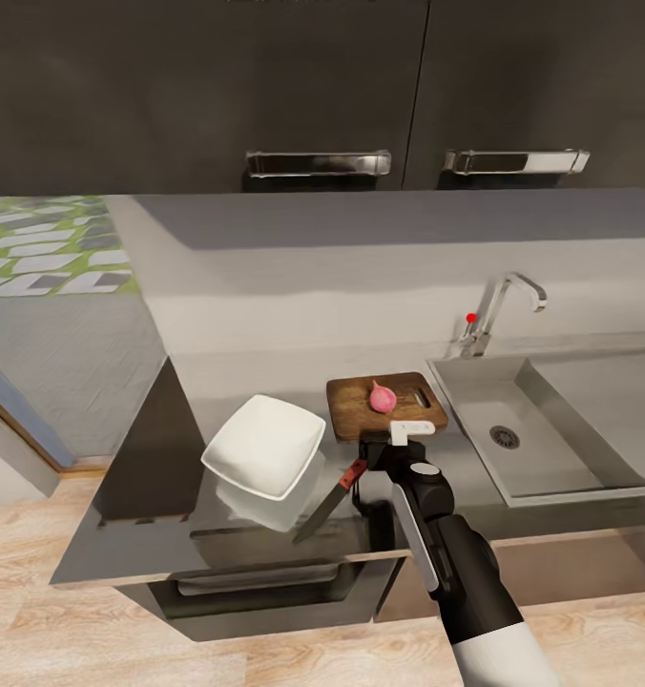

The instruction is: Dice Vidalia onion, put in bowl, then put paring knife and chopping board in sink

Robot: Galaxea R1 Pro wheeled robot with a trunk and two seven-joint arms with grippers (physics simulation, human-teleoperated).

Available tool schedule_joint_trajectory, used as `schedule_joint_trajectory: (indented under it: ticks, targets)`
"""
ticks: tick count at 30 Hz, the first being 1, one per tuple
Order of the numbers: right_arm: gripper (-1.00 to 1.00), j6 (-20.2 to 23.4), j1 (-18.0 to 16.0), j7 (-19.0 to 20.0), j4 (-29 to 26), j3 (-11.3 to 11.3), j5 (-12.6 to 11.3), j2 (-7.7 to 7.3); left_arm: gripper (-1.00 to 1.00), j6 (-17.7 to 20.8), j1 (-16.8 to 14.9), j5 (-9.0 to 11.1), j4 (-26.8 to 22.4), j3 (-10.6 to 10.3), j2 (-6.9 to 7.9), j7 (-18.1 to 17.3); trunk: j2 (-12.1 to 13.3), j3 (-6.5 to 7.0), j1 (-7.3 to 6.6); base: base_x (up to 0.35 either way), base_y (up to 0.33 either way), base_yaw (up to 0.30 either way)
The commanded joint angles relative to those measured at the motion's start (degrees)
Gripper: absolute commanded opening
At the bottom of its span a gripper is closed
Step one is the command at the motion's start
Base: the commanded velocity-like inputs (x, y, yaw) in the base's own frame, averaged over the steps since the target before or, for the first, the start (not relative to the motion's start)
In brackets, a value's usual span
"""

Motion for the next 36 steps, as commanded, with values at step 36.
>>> schedule_joint_trajectory:
  ticks: [36]
  targets:
    - [1.00, 0.3, 0.0, -0.3, -0.1, 0.1, -0.3, 0.00, 1.00, -0.1, 0.0, 0.2, -0.1, -0.3, 0.09, 0.5, -0.1, -2.62, 0.02, 0.001, 0.002, 0.000]
